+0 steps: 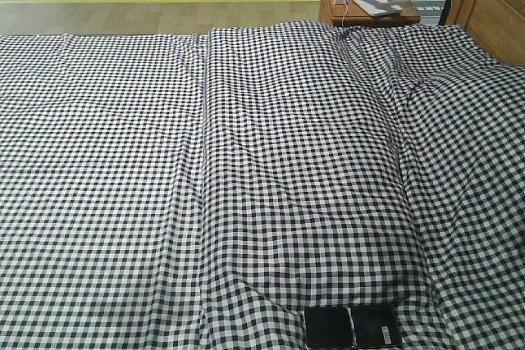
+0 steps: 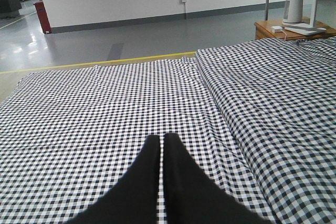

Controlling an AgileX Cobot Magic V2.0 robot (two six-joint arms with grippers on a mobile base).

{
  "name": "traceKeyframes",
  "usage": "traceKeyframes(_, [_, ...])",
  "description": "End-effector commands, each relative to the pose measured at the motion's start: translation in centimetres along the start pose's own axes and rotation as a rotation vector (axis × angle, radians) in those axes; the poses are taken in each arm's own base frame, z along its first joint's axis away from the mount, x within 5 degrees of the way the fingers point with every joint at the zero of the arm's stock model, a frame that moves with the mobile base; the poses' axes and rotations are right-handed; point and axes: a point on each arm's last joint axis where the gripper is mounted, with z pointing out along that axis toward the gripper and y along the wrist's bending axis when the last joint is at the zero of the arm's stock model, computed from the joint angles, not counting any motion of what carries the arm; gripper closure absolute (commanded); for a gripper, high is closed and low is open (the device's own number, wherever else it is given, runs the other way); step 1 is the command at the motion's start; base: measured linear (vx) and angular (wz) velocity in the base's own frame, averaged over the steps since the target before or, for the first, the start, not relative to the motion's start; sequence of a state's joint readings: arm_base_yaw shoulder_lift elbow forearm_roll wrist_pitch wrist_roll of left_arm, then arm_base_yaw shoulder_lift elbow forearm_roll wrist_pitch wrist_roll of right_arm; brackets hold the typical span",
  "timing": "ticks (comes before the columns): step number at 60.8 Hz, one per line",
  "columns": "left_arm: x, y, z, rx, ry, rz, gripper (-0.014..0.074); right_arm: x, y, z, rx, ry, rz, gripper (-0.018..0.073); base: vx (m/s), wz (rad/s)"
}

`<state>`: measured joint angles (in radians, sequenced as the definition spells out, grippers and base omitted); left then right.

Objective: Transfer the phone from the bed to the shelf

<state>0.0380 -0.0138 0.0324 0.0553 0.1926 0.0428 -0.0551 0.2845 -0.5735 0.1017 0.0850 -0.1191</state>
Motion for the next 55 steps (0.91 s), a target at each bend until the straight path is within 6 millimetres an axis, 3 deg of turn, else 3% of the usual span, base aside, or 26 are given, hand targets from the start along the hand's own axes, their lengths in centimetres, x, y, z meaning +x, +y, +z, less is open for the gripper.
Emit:
traceKeyframes(1, [-1.5,0.1,-0.3,-0.005,-0.105,-0.009,0.0596,-2.0,0.0,2.5,-0.002,0.058,0.008,0.0496,0.0,0.0])
traceKeyframes(7, [-1.5,0.1,-0.3,-0.005,-0.105,-0.009,0.0596,-1.3,0.0,5.0,-0.013,0.212,0.009,0.0441,0.0,0.0])
traceKeyframes(15, [-1.5,0.1,-0.3,-0.005,-0.105,-0.009,0.0596,1.2,0.1,8.0,-0.023,0.405,0.012,0.0322,0.0,0.0])
traceKeyframes(35, [-1.5,0.1,-0.3,-0.005,-0.105,-0.009,0.0596,7.4,0.2,12.3,-0.034,0.723,0.014,-0.0151,0.0,0.0])
traceKeyframes(55, [-1.5,0.1,-0.3,-0.005,-0.105,-0.009,0.0596,11.7,0.1,14.8,-0.019,0.909,0.05,-0.0143,0.0,0.0])
